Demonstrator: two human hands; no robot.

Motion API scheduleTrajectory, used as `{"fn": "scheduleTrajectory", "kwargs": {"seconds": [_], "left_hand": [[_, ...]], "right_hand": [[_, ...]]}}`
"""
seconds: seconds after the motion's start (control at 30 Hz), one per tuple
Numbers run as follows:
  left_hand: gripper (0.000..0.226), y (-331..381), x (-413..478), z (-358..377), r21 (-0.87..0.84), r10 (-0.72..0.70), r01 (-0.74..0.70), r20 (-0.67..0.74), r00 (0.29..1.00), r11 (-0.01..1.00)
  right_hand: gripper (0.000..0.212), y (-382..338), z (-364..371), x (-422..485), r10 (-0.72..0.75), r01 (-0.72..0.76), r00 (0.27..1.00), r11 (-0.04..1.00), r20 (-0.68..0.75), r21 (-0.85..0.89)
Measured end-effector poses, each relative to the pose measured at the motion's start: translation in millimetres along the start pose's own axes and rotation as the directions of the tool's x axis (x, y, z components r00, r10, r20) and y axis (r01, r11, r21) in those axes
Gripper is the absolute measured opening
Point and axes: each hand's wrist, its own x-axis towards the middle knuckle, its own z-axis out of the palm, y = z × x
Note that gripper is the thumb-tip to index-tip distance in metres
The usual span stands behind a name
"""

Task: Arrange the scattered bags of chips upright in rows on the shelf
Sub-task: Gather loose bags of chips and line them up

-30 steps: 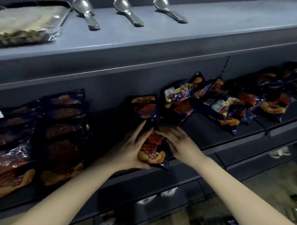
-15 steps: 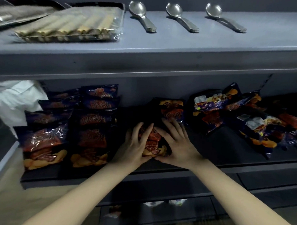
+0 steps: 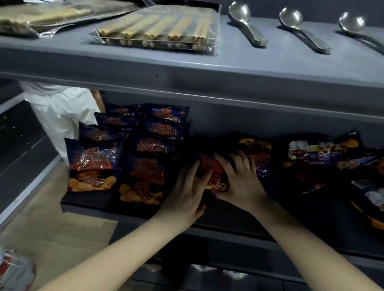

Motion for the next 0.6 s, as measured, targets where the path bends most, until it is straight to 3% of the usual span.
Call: {"fn": "scheduleTrajectory", "kwargs": {"seconds": [0.17, 0.6], "left_hand": [[0.070, 3.1, -15.3, 3.9, -0.009, 0.106, -0.106, 0.060, 0.993, 0.994], [0.062, -0.3, -13.5, 18.6, -0.084, 0.090, -0.073, 0.214, 0.973, 0.994]], "right_hand": [[0.099, 13.4, -6.9, 36.4, 0.050, -0.053, 0.997, 0.998, -0.065, -0.034], [0.099, 26.9, 29.8, 101.8, 0.148, -0.146, 0.989, 0.982, 0.011, -0.119]]}}
